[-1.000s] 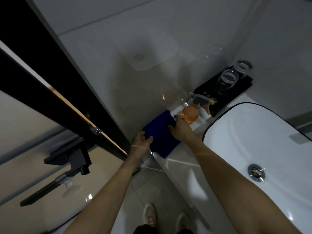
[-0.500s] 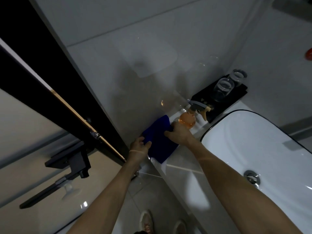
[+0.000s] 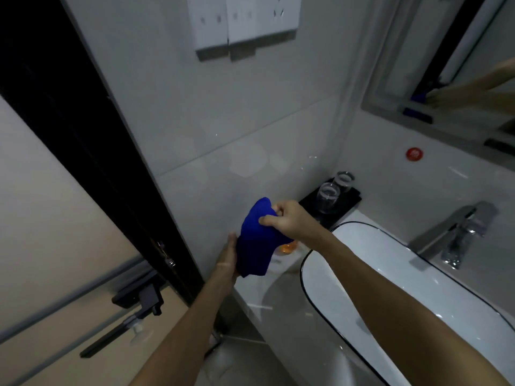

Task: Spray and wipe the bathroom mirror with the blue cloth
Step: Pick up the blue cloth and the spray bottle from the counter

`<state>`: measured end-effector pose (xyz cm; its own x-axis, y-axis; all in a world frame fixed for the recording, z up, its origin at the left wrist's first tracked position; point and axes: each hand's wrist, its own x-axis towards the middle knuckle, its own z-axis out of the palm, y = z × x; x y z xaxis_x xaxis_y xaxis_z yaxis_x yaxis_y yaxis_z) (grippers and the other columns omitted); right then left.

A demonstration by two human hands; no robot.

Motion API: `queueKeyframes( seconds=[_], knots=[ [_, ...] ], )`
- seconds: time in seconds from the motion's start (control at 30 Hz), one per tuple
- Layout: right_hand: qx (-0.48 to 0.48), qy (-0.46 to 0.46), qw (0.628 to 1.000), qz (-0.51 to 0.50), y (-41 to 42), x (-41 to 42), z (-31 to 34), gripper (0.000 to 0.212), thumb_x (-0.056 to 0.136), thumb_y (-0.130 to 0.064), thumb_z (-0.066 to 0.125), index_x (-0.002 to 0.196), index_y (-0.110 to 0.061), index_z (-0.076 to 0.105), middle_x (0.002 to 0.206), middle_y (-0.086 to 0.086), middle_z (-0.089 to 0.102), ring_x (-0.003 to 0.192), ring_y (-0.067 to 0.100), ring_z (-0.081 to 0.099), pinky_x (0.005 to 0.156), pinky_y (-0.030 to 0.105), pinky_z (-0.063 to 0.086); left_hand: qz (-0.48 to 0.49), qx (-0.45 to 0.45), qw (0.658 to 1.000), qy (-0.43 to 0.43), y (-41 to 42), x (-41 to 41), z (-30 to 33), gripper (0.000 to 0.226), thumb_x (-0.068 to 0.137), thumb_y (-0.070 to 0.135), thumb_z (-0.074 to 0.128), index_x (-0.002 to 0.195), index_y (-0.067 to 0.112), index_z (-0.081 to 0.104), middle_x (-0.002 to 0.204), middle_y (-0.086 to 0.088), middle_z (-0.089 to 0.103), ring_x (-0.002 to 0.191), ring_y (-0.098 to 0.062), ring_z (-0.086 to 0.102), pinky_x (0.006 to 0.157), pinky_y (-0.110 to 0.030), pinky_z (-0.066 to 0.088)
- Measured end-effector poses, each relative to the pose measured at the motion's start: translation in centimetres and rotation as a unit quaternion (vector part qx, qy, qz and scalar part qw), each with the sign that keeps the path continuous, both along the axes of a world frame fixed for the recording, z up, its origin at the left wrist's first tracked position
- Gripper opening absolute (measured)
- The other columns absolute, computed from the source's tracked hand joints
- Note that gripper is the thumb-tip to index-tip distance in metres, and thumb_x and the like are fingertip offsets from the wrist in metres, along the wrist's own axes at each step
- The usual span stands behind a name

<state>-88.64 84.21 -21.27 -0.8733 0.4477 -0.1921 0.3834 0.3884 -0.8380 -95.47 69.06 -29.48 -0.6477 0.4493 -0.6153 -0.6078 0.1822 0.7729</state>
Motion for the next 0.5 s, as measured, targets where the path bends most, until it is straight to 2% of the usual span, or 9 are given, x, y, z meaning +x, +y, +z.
queueKeyframes(
  seconds=[0.07, 0.17, 0.23, 0.3, 0.4, 0.43, 0.5],
  knots=[
    [-0.053, 0.014, 0.998, -0.03, 0.1, 0.6, 2.9, 0.025, 0.086, -0.029, 0.071, 0.08, -0.014, 0.053, 0.069, 0.005, 0.059, 0.063, 0.012, 0.059, 0.06, 0.025, 0.045, 0.029, 0.065, 0.997, -0.013, 0.5, 0.0, 2.1, 0.052, 0.099, 0.06, 0.036, 0.118, 0.016, 0.057, 0.106, -0.008, 0.068, 0.096, -0.028, 0.066, 0.074, -0.038, 0.056],
    [-0.065, 0.041, 0.995, -0.068, 0.3, 1.6, 5.9, 0.025, 0.086, -0.033, 0.07, 0.083, -0.014, 0.054, 0.083, 0.017, 0.067, 0.071, 0.019, 0.063, 0.067, 0.035, 0.048, 0.024, 0.117, 0.993, 0.025, 1.0, -0.2, 5.3, 0.056, 0.096, 0.06, 0.046, 0.124, 0.015, 0.062, 0.114, -0.014, 0.073, 0.105, -0.034, 0.069, 0.091, -0.049, 0.056],
    [-0.063, 0.065, 0.992, -0.09, 0.5, 2.5, 7.5, 0.025, 0.087, -0.032, 0.07, 0.082, -0.013, 0.054, 0.09, 0.018, 0.069, 0.073, 0.017, 0.064, 0.069, 0.034, 0.049, 0.016, 0.126, 0.989, 0.081, 1.1, -0.5, 7.5, 0.041, 0.094, 0.053, 0.058, 0.114, 0.018, 0.065, 0.104, -0.011, 0.077, 0.095, -0.03, 0.074, 0.081, -0.044, 0.061],
    [-0.065, 0.078, 0.989, -0.104, 0.8, 3.4, 8.6, 0.024, 0.087, -0.034, 0.07, 0.085, -0.014, 0.057, 0.089, 0.009, 0.071, 0.076, 0.014, 0.068, 0.068, 0.03, 0.053, 0.017, 0.105, 0.982, 0.157, 1.0, -0.8, 9.4, 0.029, 0.089, 0.042, 0.069, 0.104, 0.017, 0.066, 0.096, -0.009, 0.078, 0.084, -0.024, 0.075, 0.067, -0.034, 0.06],
    [-0.059, 0.096, 0.989, -0.094, 1.3, 4.8, 9.7, 0.019, 0.087, -0.034, 0.072, 0.091, -0.021, 0.058, 0.091, 0.002, 0.072, 0.075, 0.012, 0.071, 0.068, 0.032, 0.059, -0.007, 0.102, 0.971, 0.217, 0.9, -0.9, 11.5, 0.034, 0.086, 0.034, 0.075, 0.107, 0.01, 0.064, 0.104, -0.014, 0.075, 0.088, -0.024, 0.073, 0.068, -0.032, 0.058],
    [-0.056, 0.097, 0.99, -0.09, 1.5, 5.2, 9.8, 0.025, 0.085, -0.034, 0.074, 0.096, -0.02, 0.057, 0.093, 0.003, 0.071, 0.076, 0.012, 0.072, 0.067, 0.032, 0.06, -0.015, 0.094, 0.967, 0.234, 0.9, -1.0, 12.2, 0.037, 0.085, 0.035, 0.076, 0.11, 0.01, 0.063, 0.107, -0.014, 0.074, 0.088, -0.024, 0.073, 0.065, -0.03, 0.058],
    [-0.058, 0.089, 0.991, -0.082, 1.9, 5.8, 10.0, 0.052, 0.078, -0.033, 0.082, 0.114, -0.018, 0.049, 0.103, 0.003, 0.069, 0.086, 0.014, 0.071, 0.067, 0.027, 0.059, -0.028, 0.067, 0.962, 0.265, 0.7, -1.0, 13.5, 0.057, 0.083, 0.039, 0.077, 0.127, 0.01, 0.053, 0.117, -0.011, 0.069, 0.092, -0.021, 0.07, 0.06, -0.026, 0.056]
  ],
)
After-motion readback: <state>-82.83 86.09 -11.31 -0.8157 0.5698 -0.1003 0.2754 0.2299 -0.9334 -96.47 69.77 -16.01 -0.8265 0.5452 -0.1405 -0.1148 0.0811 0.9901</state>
